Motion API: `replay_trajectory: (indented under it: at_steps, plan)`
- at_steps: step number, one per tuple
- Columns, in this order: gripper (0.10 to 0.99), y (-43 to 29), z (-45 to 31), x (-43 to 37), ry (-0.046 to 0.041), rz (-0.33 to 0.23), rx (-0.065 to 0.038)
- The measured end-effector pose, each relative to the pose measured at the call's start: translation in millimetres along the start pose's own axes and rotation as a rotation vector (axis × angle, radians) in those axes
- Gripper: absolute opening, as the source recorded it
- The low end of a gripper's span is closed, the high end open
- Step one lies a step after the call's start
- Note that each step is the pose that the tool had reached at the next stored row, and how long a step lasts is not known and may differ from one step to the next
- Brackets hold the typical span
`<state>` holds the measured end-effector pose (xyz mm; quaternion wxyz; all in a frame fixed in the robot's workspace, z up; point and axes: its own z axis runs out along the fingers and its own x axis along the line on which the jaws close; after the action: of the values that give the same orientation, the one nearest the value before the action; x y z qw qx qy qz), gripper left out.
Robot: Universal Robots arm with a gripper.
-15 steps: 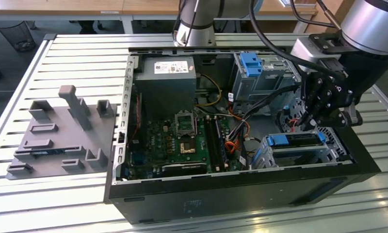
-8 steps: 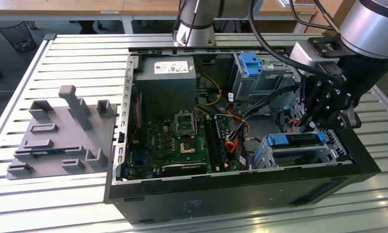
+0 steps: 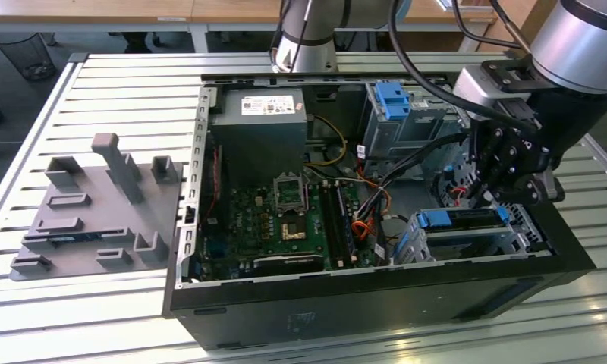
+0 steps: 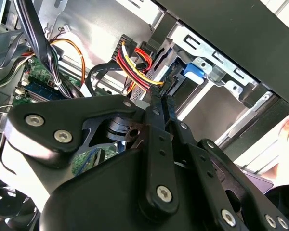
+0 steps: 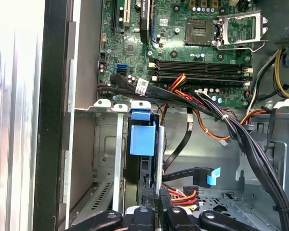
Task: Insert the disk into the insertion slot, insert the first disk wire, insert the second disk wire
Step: 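Insert the first disk wire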
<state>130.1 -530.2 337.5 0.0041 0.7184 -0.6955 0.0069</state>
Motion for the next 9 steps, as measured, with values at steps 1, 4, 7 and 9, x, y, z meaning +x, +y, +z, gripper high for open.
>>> replay_trajectory:
  at_steps: [1, 4, 7, 9]
  plan:
    - [0.165, 0.0, 0.0, 0.2, 0.0, 0.0, 0.0]
    - [0.165, 0.1, 0.0, 0.7, 0.0, 0.0, 0.0]
    - [0.165, 0.2, 0.0, 1.3, 0.0, 0.0, 0.0]
    - [0.165, 0.2, 0.0, 1.7, 0.0, 0.0, 0.0]
